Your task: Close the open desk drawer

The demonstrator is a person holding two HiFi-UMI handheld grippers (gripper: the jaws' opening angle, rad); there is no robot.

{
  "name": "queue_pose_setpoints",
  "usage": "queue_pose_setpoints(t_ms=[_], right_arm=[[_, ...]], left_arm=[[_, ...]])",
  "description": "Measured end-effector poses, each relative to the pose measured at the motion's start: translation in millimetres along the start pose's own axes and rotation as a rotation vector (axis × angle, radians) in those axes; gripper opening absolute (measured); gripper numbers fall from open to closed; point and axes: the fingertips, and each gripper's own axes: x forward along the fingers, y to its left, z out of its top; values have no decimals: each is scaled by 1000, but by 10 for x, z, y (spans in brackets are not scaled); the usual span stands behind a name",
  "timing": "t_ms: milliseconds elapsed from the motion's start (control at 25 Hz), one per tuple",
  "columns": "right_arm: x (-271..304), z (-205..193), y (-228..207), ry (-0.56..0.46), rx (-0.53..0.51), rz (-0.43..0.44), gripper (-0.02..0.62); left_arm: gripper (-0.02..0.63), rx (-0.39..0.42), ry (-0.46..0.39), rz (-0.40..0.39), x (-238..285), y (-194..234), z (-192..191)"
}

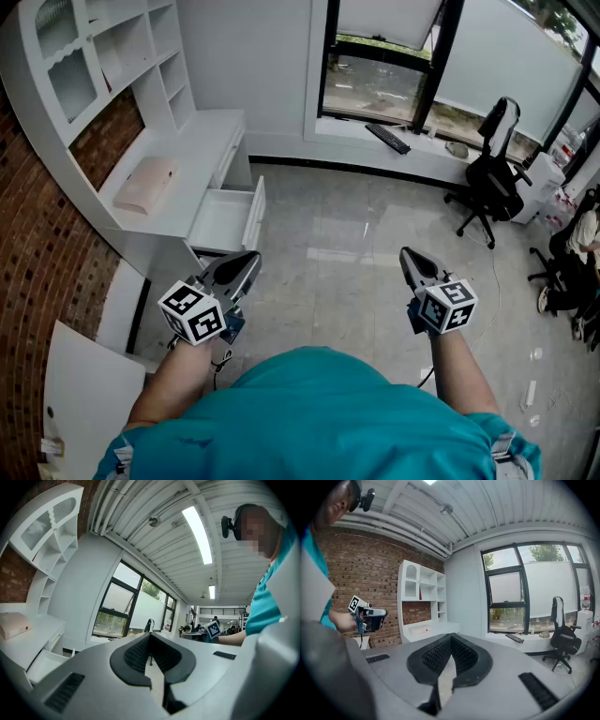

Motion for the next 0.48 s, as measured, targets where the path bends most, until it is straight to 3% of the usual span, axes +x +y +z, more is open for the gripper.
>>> queue_pose_setpoints(t_ms=[480], right_arm=[[-99,-7,-133,5,8,-1,20]], left_arm=[[15,8,5,2,95,-152,2]])
